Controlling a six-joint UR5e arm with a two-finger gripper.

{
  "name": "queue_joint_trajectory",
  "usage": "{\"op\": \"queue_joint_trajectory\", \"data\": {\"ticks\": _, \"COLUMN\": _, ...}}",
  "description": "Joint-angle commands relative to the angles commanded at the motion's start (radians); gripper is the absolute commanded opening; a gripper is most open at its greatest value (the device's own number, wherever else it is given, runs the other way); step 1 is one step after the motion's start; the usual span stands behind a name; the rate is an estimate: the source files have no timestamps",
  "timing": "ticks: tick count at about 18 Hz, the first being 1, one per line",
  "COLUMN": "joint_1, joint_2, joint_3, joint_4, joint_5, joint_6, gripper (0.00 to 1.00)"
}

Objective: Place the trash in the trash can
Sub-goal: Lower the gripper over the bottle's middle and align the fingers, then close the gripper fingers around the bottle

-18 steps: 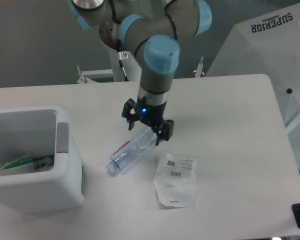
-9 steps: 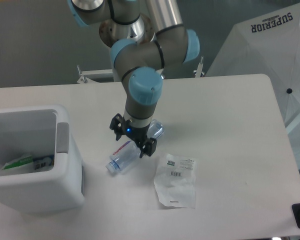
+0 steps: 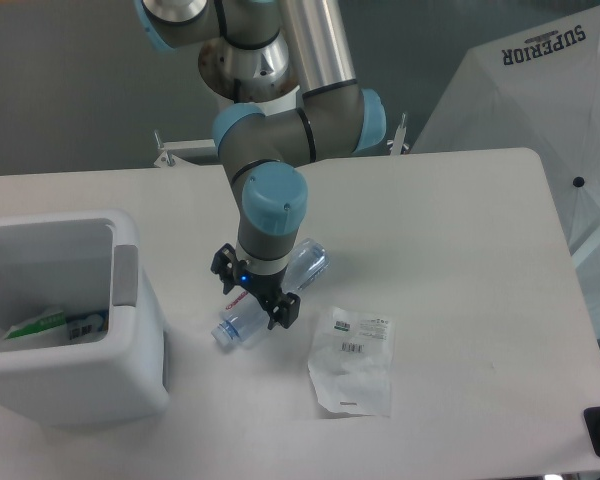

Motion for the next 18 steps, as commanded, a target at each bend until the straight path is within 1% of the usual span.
{"op": "queue_joint_trajectory", "data": {"ticks": 2, "joint_1": -0.006, "joint_2": -0.005, "joint_3": -0.003, "joint_4": 0.008, "joint_5": 0.012, "joint_6": 0.002, "gripper": 1.00}}
{"op": "queue_joint_trajectory", "data": {"ticks": 4, "joint_1": -0.015, "joint_2": -0.021, "joint_3": -0.003, "joint_4": 0.015, "joint_5": 0.028, "joint_6": 0.000, "gripper": 1.00}}
{"op": "queue_joint_trajectory", "data": {"ticks": 9, "joint_1": -0.025, "joint_2": -0.037, "joint_3": -0.012, "joint_4": 0.058, "joint_5": 0.035, "joint_6": -0.006, "gripper": 1.00}}
{"op": "queue_joint_trajectory", "data": {"ticks": 12, "joint_1": -0.028, "joint_2": -0.049, "joint_3": -0.017, "joint_4": 0.064, "joint_5": 0.037, "joint_6": -0.006, "gripper": 1.00}}
{"op": "queue_joint_trajectory", "data": {"ticks": 14, "joint_1": -0.028, "joint_2": -0.048, "joint_3": -0.021, "joint_4": 0.063, "joint_5": 0.037, "joint_6": -0.006, "gripper": 1.00}}
{"op": "queue_joint_trajectory", "data": {"ticks": 15, "joint_1": -0.028, "joint_2": -0.046, "joint_3": -0.021, "joint_4": 0.064, "joint_5": 0.037, "joint_6": -0.006, "gripper": 0.99}}
{"op": "queue_joint_trajectory", "data": {"ticks": 16, "joint_1": -0.028, "joint_2": -0.046, "joint_3": -0.021, "joint_4": 0.063, "joint_5": 0.037, "joint_6": -0.006, "gripper": 0.95}}
{"op": "queue_joint_trajectory", "data": {"ticks": 18, "joint_1": -0.028, "joint_2": -0.046, "joint_3": -0.021, "joint_4": 0.063, "joint_5": 0.037, "joint_6": -0.008, "gripper": 0.84}}
